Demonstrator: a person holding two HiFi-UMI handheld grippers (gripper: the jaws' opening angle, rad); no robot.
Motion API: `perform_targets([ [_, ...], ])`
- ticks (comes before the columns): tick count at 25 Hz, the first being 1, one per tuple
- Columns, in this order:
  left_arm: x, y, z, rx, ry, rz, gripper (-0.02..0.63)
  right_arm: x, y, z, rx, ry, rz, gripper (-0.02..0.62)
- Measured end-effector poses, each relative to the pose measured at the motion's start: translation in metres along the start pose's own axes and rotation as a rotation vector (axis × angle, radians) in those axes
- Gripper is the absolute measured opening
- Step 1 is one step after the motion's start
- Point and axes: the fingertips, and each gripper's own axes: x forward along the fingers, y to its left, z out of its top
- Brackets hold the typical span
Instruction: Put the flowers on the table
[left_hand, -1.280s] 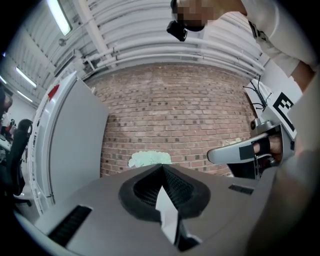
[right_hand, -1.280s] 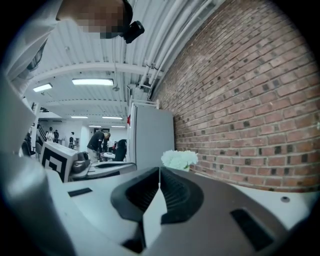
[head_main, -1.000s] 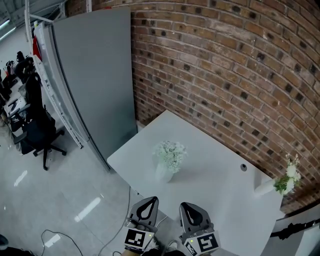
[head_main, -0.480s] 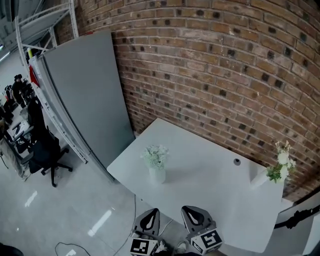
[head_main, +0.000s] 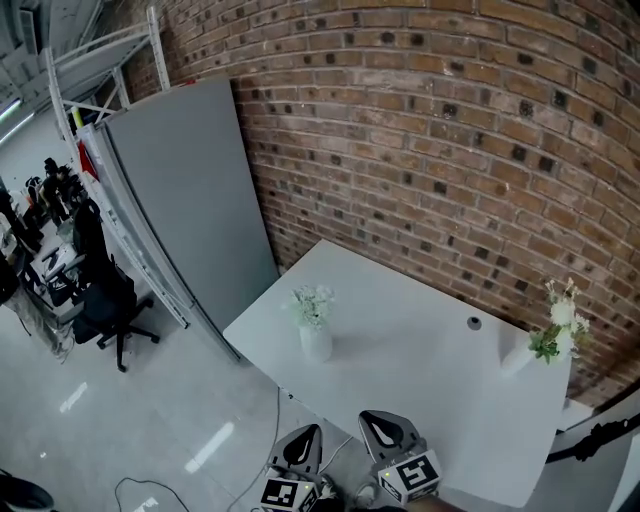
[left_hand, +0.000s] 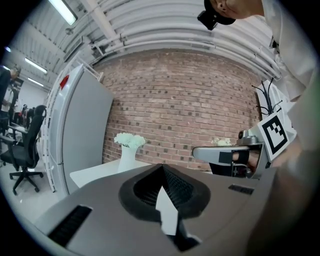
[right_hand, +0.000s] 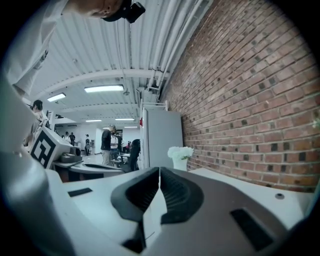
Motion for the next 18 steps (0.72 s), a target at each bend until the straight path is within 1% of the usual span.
perform_targets([
  [10, -0.019, -0.026, -0.008, 0.022, 0.042, 0.009, 0.008, -0.016, 0.033, -0.013, -0.029, 0.05, 0.121, 0.02],
  [18, -0.028, -0.026, -0.007, 0.024, 0.072, 0.022, 0.008, -0.01, 0.052, -0.017, -0.045, 0.071, 0.16, 0.02],
])
